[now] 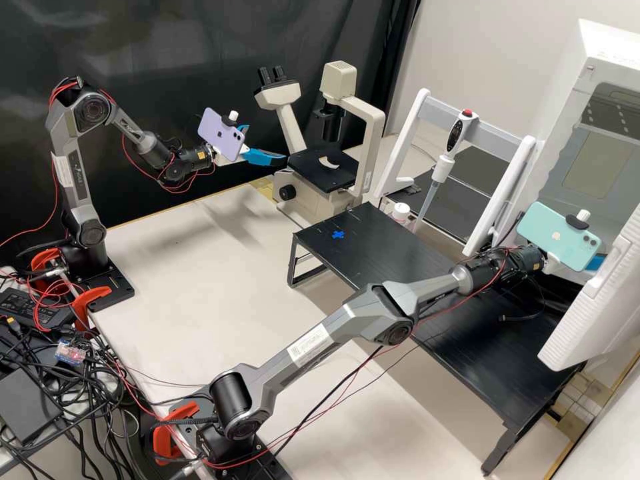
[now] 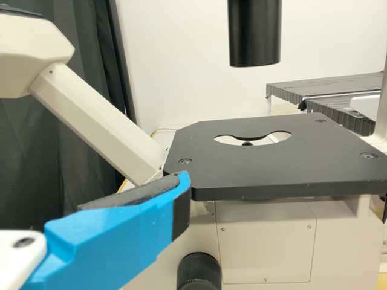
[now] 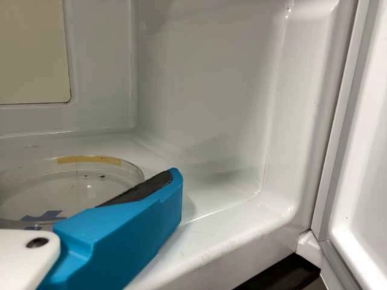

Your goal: Move the petri dish to the microscope

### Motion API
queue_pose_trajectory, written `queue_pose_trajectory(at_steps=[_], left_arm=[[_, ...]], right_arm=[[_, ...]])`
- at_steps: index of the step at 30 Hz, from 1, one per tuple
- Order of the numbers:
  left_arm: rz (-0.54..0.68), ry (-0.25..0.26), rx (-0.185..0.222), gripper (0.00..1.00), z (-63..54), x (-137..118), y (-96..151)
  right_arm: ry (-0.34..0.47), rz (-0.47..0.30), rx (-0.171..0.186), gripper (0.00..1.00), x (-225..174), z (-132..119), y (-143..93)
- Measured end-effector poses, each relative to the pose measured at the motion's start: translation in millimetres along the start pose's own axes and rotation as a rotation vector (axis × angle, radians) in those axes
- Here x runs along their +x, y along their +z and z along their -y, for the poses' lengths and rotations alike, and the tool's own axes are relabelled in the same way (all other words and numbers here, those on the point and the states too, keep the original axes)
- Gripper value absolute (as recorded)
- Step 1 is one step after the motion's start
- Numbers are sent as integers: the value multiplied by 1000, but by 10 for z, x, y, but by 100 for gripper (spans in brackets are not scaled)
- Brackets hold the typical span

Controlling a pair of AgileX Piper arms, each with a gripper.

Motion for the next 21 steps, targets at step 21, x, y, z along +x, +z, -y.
queue_pose_trajectory(at_steps=[21], left_arm=[[0,0,0,100,0,0,0]], right_arm=[[-7,5,1,0,20,-86,120]])
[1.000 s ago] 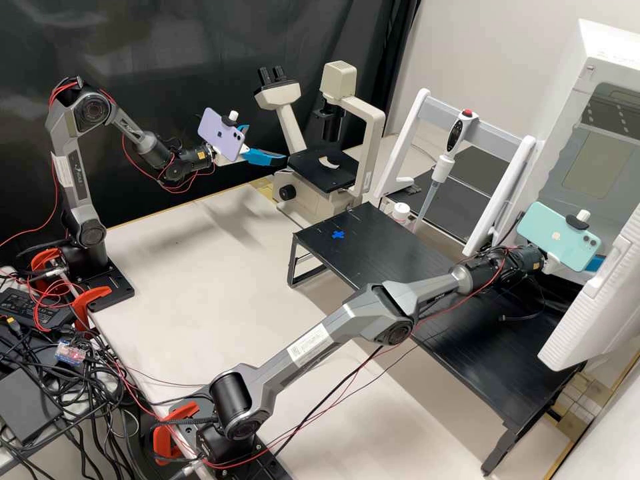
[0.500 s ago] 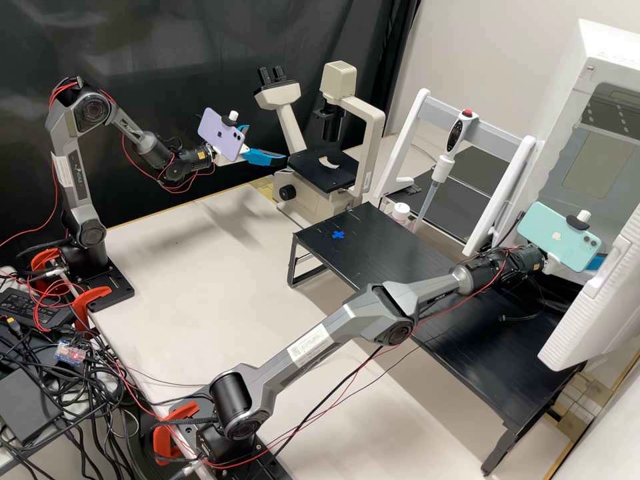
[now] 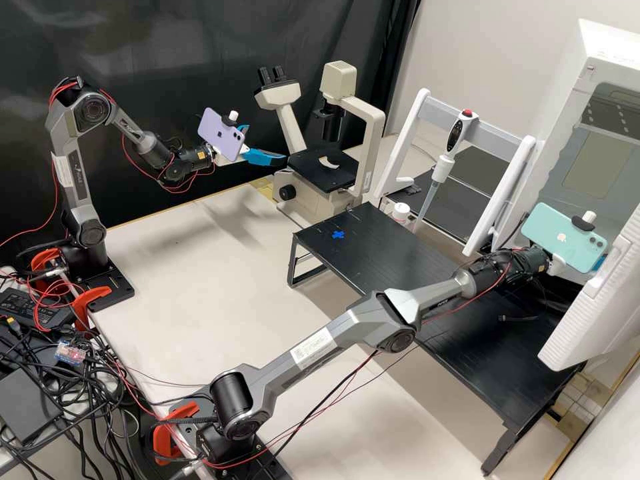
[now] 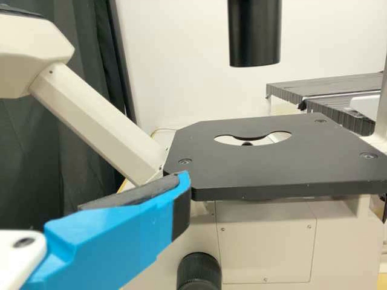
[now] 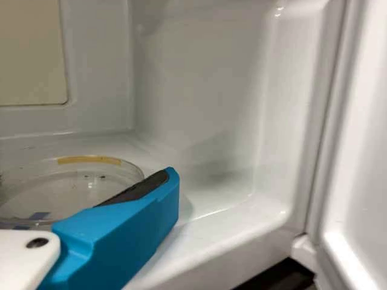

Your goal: Move the petri dish to the microscope

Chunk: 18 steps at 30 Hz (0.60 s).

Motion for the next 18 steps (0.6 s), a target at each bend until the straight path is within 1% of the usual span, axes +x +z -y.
queue_pose_trajectory(at_steps=[1,2,3,4,5,6,7,8,9,10,12,14,16,18], left_arm=[[0,0,0,100,0,0,0],[0,0,0,100,0,0,0],[0,0,0,100,0,0,0],[0,0,0,100,0,0,0],[0,0,0,100,0,0,0],[0,0,0,100,0,0,0],[0,0,0,100,0,0,0],[0,0,0,100,0,0,0],[0,0,0,100,0,0,0],[0,0,0,100,0,0,0],[0,0,0,100,0,0,0],[0,0,0,100,0,0,0],[0,0,0,100,0,0,0],[0,0,0,100,0,0,0]], right_arm=[[9,-1,1,0,-7,-10,15],[17,-2,11,0,-24,-16,26],[22,1,0,0,-41,-22,37],[24,6,2,0,-70,-20,45],[27,9,15,0,-88,-31,51],[34,17,8,0,-118,-53,69],[38,24,21,0,-147,-63,81],[41,31,10,0,-170,-65,87],[51,44,21,0,-216,-80,98],[55,61,2,0,-257,-91,120],[62,98,16,0,-377,-100,138],[67,130,-1,0,-505,-138,158],[78,156,-7,0,-630,-164,160],[84,176,-4,0,-738,-177,171]])
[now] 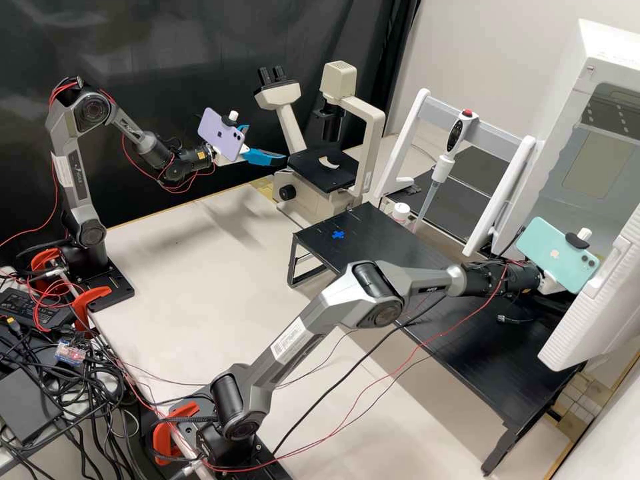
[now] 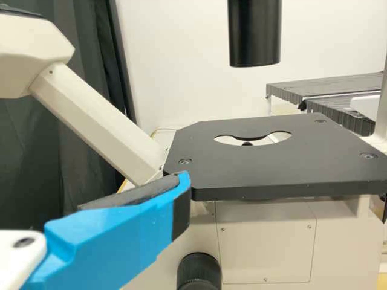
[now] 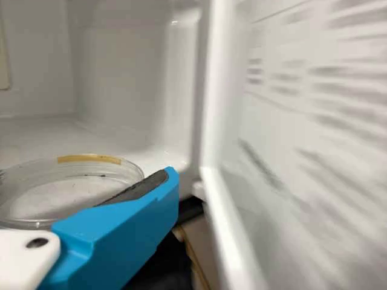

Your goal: Move the petri dish to the microscope

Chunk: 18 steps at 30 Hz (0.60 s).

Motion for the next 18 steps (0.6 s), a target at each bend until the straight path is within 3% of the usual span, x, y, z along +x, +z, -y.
queue_pose_trajectory(at_steps=[6,7,10,16,18], left_arm=[[0,0,0,100,0,0,0],[0,0,0,100,0,0,0],[0,0,0,100,0,0,0],[0,0,0,100,0,0,0],[0,0,0,100,0,0,0]], right_arm=[[44,35,-17,0,-380,-4,105],[38,30,-38,0,-459,26,134],[4,32,-31,0,-579,169,254],[31,-95,-53,0,-902,236,385],[55,-181,-23,0,-1102,205,422]])
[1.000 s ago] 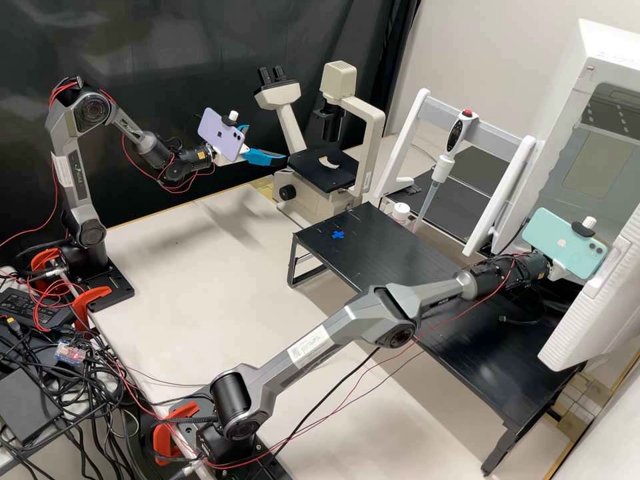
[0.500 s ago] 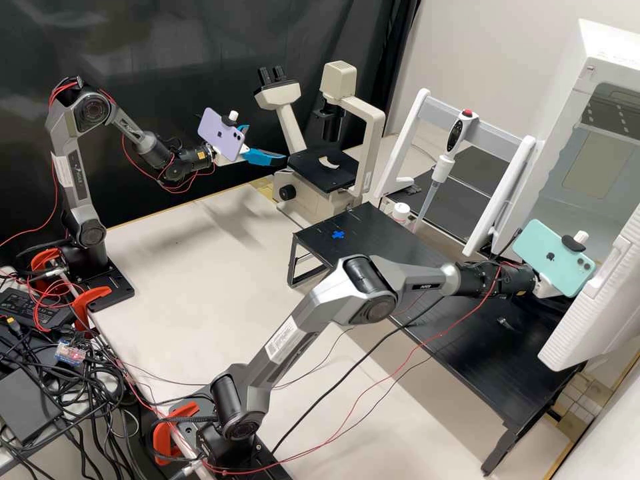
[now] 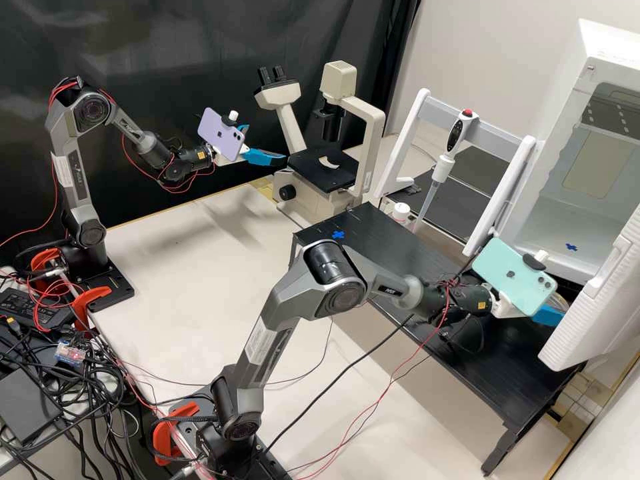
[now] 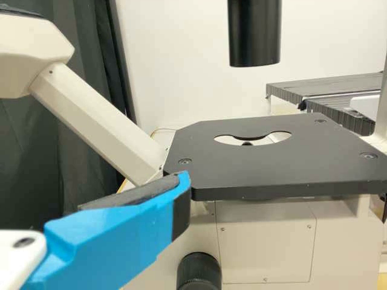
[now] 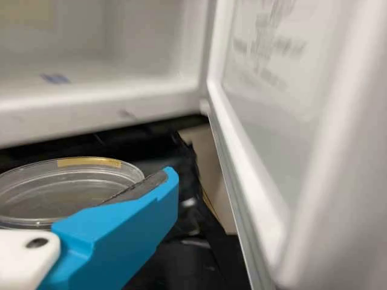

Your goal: Move the petri dish to the microscope

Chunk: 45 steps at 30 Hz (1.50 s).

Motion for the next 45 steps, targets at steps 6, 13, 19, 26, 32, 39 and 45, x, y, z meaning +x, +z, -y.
queue_pose_trajectory(at_steps=[6,13,19,26,32,39,45], left_arm=[[0,0,0,100,0,0,0],[0,0,0,100,0,0,0],[0,0,0,100,0,0,0],[0,0,0,100,0,0,0],[0,0,0,100,0,0,0],[0,0,0,100,0,0,0],[0,0,0,100,0,0,0]], right_arm=[[41,-248,65,0,-613,-54,-126],[6,-504,86,0,-1332,73,-424],[-102,-608,100,0,-1653,371,-702],[-226,-711,44,0,-1857,690,-1042],[-316,-768,4,0,-1964,956,-1380],[-366,-796,-32,0,-1981,1324,-1862],[-408,-821,-91,0,-2025,1661,-2167]])
